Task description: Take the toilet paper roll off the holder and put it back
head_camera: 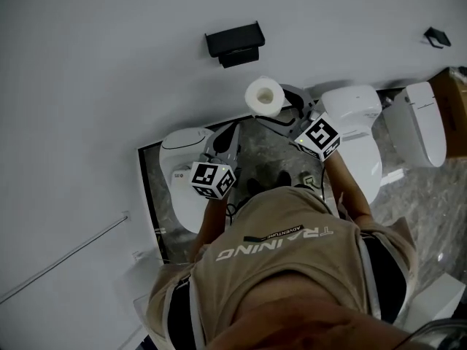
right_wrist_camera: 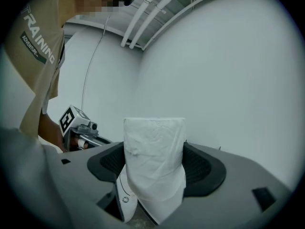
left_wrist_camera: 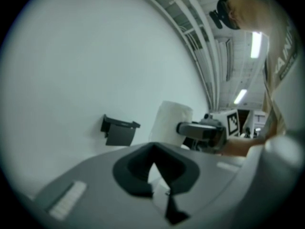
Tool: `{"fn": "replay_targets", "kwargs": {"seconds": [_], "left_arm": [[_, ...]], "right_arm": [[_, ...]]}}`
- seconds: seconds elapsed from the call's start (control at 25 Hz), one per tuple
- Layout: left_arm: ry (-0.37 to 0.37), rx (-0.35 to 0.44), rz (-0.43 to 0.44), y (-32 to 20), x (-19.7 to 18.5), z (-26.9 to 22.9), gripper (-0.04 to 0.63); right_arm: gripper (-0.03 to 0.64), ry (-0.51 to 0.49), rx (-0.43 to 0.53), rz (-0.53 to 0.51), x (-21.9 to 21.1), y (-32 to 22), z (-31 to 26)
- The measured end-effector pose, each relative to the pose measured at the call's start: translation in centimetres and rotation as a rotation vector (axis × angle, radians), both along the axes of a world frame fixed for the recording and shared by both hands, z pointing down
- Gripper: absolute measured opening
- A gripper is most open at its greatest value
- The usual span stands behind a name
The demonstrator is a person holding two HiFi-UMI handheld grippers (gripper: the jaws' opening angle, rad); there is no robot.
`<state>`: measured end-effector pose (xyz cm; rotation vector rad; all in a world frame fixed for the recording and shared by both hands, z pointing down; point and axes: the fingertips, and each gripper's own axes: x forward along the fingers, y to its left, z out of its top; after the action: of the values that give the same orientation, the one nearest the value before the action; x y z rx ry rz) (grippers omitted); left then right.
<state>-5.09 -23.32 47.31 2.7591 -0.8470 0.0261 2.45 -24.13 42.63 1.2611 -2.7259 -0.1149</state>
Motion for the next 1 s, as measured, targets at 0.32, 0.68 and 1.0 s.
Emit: {"fn": "replay_targets", "kwargs": {"seconds": [0.32,0.68,1.0], "left_arm": [[0.038,0.023,-0.005,-0.4,0.3,-1.1,0.0],[0.016,0.028,-0.047,-1.1,-1.6,-1.0,-0.001],[0.005,-0.007,-0.066,-1.7,-3.1,0.4,0.0]], "right_arm": [[0.325,0.058,0.093,0.017,1.3,-5.4,-3.2],[0.325,0.002,0.104,0.174,5.6,-16.6,-4.4],[0.325,-0.022,0.046,0.23,7.3,-22.5,-1.8]]}}
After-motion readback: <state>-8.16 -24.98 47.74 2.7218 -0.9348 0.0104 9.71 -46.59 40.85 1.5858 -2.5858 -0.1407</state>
